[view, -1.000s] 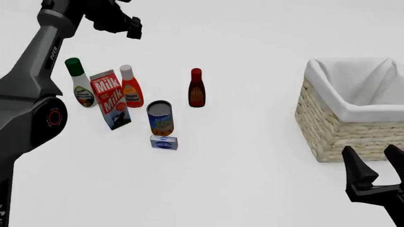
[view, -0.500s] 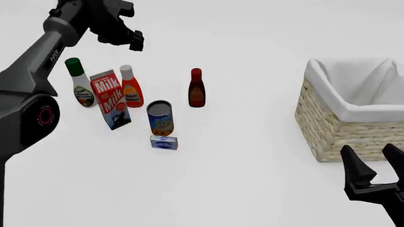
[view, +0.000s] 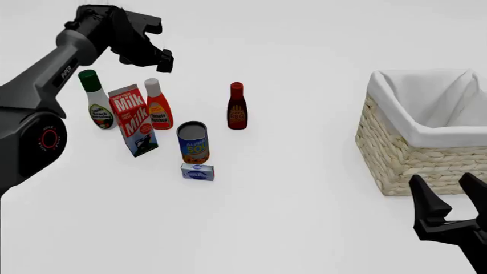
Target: Pick the ketchup and place it in the basket.
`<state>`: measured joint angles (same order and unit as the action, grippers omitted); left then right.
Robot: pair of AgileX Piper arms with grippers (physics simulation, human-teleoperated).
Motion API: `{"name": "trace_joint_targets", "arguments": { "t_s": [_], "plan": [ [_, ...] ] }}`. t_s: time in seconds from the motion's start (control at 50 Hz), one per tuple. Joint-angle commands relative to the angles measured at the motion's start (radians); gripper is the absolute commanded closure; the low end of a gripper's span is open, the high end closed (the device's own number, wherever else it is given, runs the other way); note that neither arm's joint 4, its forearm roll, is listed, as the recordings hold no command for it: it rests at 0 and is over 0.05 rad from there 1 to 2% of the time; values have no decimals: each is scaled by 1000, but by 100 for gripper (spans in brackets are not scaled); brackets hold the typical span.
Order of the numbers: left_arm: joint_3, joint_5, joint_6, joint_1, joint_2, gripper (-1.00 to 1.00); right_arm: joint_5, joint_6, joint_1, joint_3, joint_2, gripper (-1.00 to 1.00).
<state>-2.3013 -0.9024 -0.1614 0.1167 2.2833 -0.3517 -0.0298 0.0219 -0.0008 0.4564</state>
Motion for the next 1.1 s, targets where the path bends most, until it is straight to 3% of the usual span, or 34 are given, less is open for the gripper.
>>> {"name": "trace_joint_targets", "arguments": {
  "t_s": [0.02, 0.4, 1.1],
  "plan": [
    [21, 20, 7, -3, 8, -100, -12, -3, 0, 0, 16, -100],
    [23, 24, 12, -12, 28, -100, -39, -5, 2, 0, 50, -100],
    [141, 107, 22, -20, 14, -100, -55, -7, 3, 0, 75, -100]
  ]
}}
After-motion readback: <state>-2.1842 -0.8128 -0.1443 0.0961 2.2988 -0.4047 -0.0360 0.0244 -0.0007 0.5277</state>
